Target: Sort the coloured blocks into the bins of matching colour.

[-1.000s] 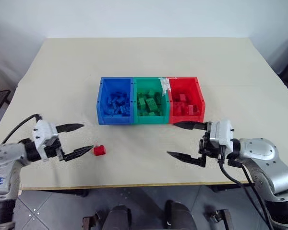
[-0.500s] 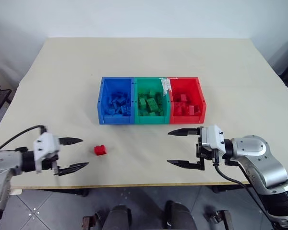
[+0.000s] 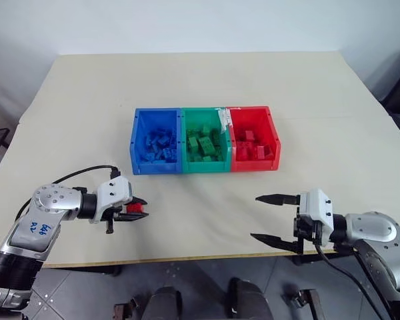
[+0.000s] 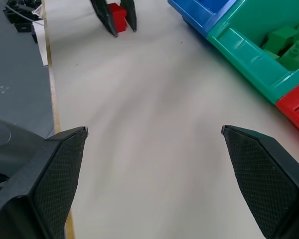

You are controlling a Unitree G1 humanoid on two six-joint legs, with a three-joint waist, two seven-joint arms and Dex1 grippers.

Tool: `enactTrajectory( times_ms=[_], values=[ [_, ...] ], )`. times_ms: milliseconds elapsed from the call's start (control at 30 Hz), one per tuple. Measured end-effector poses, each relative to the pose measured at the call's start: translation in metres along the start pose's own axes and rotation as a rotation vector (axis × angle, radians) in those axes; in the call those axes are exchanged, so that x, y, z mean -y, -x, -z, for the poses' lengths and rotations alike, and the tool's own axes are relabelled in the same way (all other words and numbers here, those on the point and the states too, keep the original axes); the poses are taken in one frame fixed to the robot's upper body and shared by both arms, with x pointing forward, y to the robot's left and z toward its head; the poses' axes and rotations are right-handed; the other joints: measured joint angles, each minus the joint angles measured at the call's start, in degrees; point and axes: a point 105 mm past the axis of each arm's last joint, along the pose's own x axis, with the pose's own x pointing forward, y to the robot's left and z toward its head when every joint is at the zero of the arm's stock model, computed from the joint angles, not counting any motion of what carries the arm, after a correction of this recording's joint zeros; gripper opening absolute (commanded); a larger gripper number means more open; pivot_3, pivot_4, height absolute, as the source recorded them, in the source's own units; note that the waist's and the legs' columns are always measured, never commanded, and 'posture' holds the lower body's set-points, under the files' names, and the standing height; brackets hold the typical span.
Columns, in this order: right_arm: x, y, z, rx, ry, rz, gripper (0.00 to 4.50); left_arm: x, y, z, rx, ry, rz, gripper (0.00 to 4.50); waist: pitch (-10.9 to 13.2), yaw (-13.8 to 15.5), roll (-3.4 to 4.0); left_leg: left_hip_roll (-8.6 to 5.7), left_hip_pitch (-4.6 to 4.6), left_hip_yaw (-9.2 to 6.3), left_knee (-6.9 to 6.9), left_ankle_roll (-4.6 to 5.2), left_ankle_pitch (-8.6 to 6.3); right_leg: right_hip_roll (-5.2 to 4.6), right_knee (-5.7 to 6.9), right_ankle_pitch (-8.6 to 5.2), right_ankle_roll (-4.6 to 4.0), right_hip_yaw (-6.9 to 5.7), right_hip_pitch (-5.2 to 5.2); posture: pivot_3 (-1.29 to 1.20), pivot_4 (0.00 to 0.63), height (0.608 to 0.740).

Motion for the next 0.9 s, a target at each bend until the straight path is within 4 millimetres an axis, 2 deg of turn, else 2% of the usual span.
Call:
enactTrajectory(
  times_ms=[100, 167, 233, 333, 400, 467, 533, 633, 733, 900],
  values=[
    [-0.002, 0.003, 0.002, -0.006, -0.008, 0.014, 4.5, -0.004, -0.001, -0.004, 0.012, 0.004, 0.0, 0.96, 0.0, 0.2, 0.0, 0.0, -0.01, 0.0, 0.01, 0.0, 0.0, 0.0, -0.01, 0.0, 0.0, 0.0, 0.0, 0.0, 0.15, 0.74],
    [0.001, 0.007, 0.002, -0.009, -0.004, 0.044, 4.5, -0.009, -0.009, -0.019, 0.098, 0.035, -0.002, 0.96, 0.0, 0.7, 0.0, -0.02, -0.06, -0.01, 0.08, 0.01, 0.0, -0.01, -0.02, 0.0, 0.0, 0.0, 0.0, 0.0, 0.15, 0.74],
    [0.004, 0.013, -0.001, -0.006, -0.001, 0.095, 4.5, -0.012, -0.021, -0.053, 0.255, 0.063, 0.013, 0.96, 0.0, 1.6, -0.04, -0.02, -0.13, -0.07, 0.19, 0.01, 0.0, -0.02, -0.01, 0.02, 0.03, -0.01, 0.01, 0.0, 0.15, 0.74],
    [0.012, 0.028, -0.007, 0.018, -0.011, 0.227, 4.5, -0.016, -0.029, -0.12, 0.485, -0.005, 0.035, 0.96, 0.0, 2.6, -0.13, -0.03, -0.17, -0.11, 0.29, 0.01, 0.0, -0.01, 0.01, 0.04, 0.04, -0.01, 0.03, 0.0, 0.15, 0.74],
    [0.015, 0.036, -0.008, 0.034, -0.024, 0.31, 4.5, -0.017, -0.03, -0.147, 0.543, -0.068, 0.026, 0.96, 0.0, 2.5, -0.11, -0.03, -0.06, -0.06, 0.19, 0.01, 0.0, -0.01, -0.02, 0.03, 0.04, 0.0, 0.08, 0.0, 0.15, 0.74],
    [0.019, 0.045, -0.006, 0.064, -0.053, 0.424, 4.5, -0.022, -0.041, -0.167, 0.599, -0.091, -0.001, 0.96, -0.1, 2.6, -0.08, -0.04, -0.03, -0.06, 0.17, 0.01, 0.0, 0.0, -0.01, 0.03, 0.03, 0.0, 0.1, 0.0, 0.15, 0.74],
    [0.022, 0.059, -0.004, 0.095, -0.085, 0.574, 4.5, -0.03, -0.065, -0.188, 0.649, -0.107, -0.032, 0.96, -0.1, 3.2, -0.07, -0.09, -0.09, -0.05, 0.23, 0.02, 0.0, -0.01, -0.1, 0.03, 0.03, 0.01, 0.14, 0.0, 0.15, 0.74],
    [0.016, 0.069, -0.004, 0.091, -0.084, 0.665, 4.5, -0.042, -0.096, -0.207, 0.653, -0.15, -0.077, 0.96, 0.0, 3.0, -0.1, -0.14, -0.12, 0.03, 0.22, 0.05, -0.01, -0.01, -0.27, 0.03, 0.03, 0.06, 0.13, 0.0, 0.15, 0.74],
    [0.009, 0.071, -0.005, 0.091, -0.087, 0.719, 4.5, -0.055, -0.123, -0.231, 0.661, -0.188, -0.113, 0.96, 0.0, 3.0, -0.11, -0.15, -0.16, 0.07, 0.18, 0.08, -0.02, -0.01, -0.39, 0.03, 0.03, 0.06, 0.12, 0.0, 0.15, 0.74],
    [0.003, 0.068, -0.017, 0.107, -0.059, 0.77, 4.5, -0.056, -0.156, -0.261, 0.667, -0.245, -0.126, 0.96, 0.0, 2.6, -0.11, -0.16, -0.15, 0.14, 0.03, 0.14, -0.05, -0.01, -0.48, 0.03, 0.04, 0.06, 0.09, 0.0, 0.15, 0.74]
  ],
)
